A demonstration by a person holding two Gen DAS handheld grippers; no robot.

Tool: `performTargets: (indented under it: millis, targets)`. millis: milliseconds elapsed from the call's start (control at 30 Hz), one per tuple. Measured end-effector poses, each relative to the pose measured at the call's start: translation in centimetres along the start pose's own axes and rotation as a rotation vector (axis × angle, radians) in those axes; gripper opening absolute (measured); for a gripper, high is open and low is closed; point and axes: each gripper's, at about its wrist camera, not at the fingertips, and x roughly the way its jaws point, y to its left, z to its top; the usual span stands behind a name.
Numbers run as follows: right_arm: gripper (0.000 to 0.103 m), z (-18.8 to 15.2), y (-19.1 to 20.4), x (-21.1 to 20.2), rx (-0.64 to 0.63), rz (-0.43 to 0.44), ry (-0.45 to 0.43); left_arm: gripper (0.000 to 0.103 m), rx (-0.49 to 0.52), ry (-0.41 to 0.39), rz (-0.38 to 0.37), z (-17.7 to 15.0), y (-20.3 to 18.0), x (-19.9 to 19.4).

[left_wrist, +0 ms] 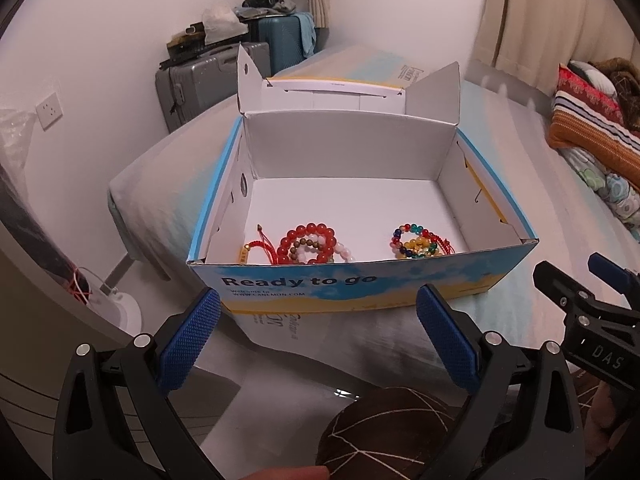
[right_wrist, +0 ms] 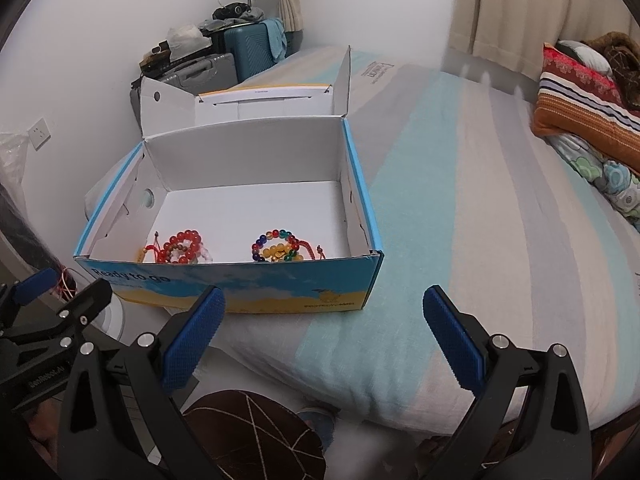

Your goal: Organize jewelry

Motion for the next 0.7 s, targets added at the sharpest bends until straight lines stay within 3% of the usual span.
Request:
performTargets:
  millis: [467,700]
  targets:
    - [0.095,-0.08,0.13,0.26,-0.001,-0.002,0.005,0.097,-0.034,0.022,0.014,-0.12,0.43,0.58]
    - [0.095,-0.16,0.12,0.28,0.002,0.002,0.006,0.097,0.002,-0.03,0.051,-0.31,-0.04,-0.17]
